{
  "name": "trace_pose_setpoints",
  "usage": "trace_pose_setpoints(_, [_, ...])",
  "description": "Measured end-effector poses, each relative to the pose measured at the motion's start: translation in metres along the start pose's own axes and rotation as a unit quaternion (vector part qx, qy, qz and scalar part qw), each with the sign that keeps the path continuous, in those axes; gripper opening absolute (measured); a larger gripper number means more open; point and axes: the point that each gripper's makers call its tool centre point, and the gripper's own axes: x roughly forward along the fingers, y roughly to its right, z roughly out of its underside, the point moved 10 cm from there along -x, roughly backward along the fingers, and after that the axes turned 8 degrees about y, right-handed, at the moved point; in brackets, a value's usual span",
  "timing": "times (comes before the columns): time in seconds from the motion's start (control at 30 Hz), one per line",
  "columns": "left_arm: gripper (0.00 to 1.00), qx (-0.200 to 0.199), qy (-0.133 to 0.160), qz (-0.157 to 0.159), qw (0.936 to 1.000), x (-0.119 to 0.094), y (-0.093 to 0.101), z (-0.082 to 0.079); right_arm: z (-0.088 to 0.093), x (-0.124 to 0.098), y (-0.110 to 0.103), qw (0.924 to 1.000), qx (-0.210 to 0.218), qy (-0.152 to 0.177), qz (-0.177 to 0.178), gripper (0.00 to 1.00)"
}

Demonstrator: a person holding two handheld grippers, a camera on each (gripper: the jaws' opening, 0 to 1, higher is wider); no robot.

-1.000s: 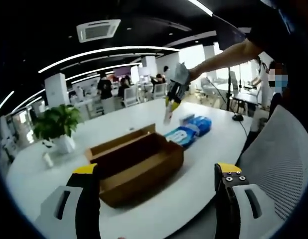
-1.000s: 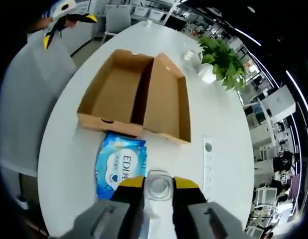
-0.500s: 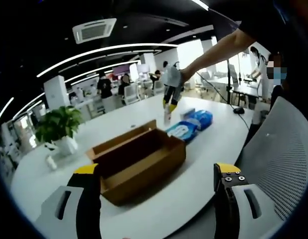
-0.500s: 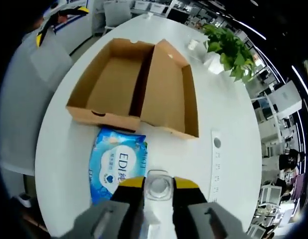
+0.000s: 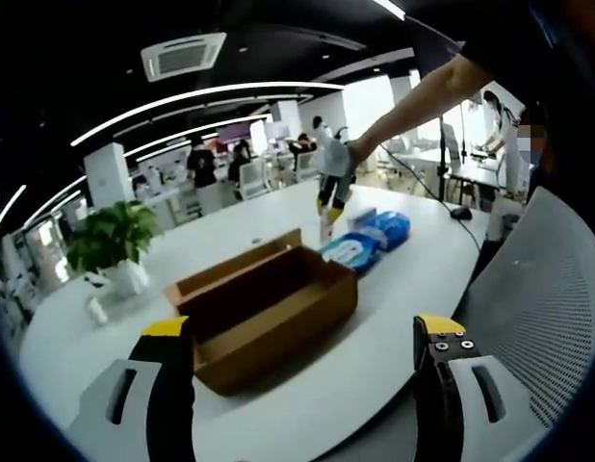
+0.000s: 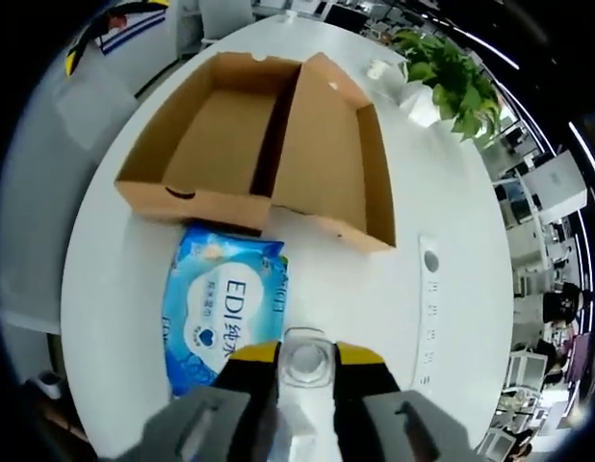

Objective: Operate the shoe box by opening the lid, removing the specified soft item, and placing it in the target area until the item is outside and the box remains undamaged.

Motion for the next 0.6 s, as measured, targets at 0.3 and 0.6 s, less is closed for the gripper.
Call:
trace_pose_setpoints(0.3, [0.98,-0.005,0.003,-0.003,1.0,-0.0001,-0.0007,0.0005,0.0045,0.0047,-0.0035,0.9999,0.012,-0.007,-0.007,0.17])
trace_pose_setpoints(0.6, [0.96,-0.001,-0.001,0.0,1.0,0.0011,0.0006,0.0006,0.0042,0.008,0.0004,0.9997,0.023,0.002,-0.011,0.17])
